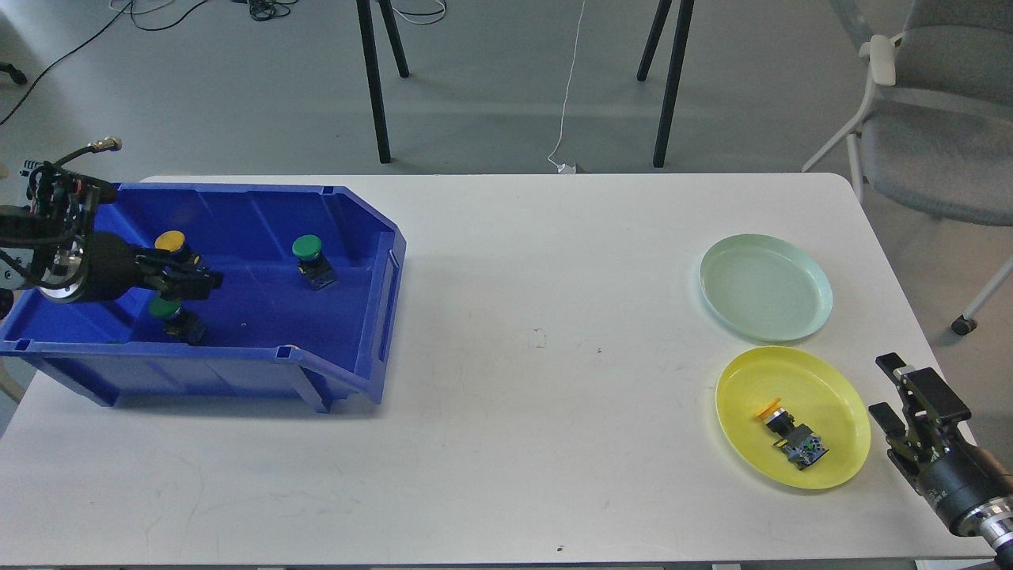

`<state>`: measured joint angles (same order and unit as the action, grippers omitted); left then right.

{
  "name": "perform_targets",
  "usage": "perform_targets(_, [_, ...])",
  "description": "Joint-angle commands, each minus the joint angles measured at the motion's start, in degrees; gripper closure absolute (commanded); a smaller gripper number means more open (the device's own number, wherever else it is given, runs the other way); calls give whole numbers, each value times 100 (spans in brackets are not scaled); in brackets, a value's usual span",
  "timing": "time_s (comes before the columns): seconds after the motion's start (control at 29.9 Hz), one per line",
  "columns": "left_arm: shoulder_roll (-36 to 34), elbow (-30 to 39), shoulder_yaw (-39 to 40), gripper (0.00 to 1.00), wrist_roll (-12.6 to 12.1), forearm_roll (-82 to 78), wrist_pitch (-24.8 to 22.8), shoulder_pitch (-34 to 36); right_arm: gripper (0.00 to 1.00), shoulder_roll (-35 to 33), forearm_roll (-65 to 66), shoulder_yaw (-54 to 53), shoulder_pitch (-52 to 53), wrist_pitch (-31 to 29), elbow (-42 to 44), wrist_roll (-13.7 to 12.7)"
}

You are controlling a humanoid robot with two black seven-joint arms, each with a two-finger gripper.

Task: Pass button and place on color plate
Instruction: 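Reach the left gripper into the bin and grasp a green-capped button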

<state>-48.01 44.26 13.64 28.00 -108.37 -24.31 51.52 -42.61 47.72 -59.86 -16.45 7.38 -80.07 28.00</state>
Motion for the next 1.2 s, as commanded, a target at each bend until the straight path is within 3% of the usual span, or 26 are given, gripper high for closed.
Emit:
perform_targets(0.0, [-15,-23,-177,8,0,0,-21,-19,6,-1,1,0,1,-9,0,0])
perform_targets(0.4, [-33,-32,-248,9,0,26,-180,-37,6,8,-61,-8,1,-9,-9,0])
perform_targets(0.73, [-59,-49,-327,18,0,8,-215,-28,6,8,-404,-70,1,-9,-193,0])
perform_targets(0.84, [-50,-111,-318,23,0,0,-303,-37,6,8,-404,-70,1,-9,-193,0])
perform_targets(0.97, [-50,-120,-318,38,0,0,-303,-37,6,8,-404,-70,-7,-9,-193,0])
perform_targets(1.17, [-50,-111,-327,45,0,0,-338,-28,6,8,-404,-70,-7,-9,-193,0])
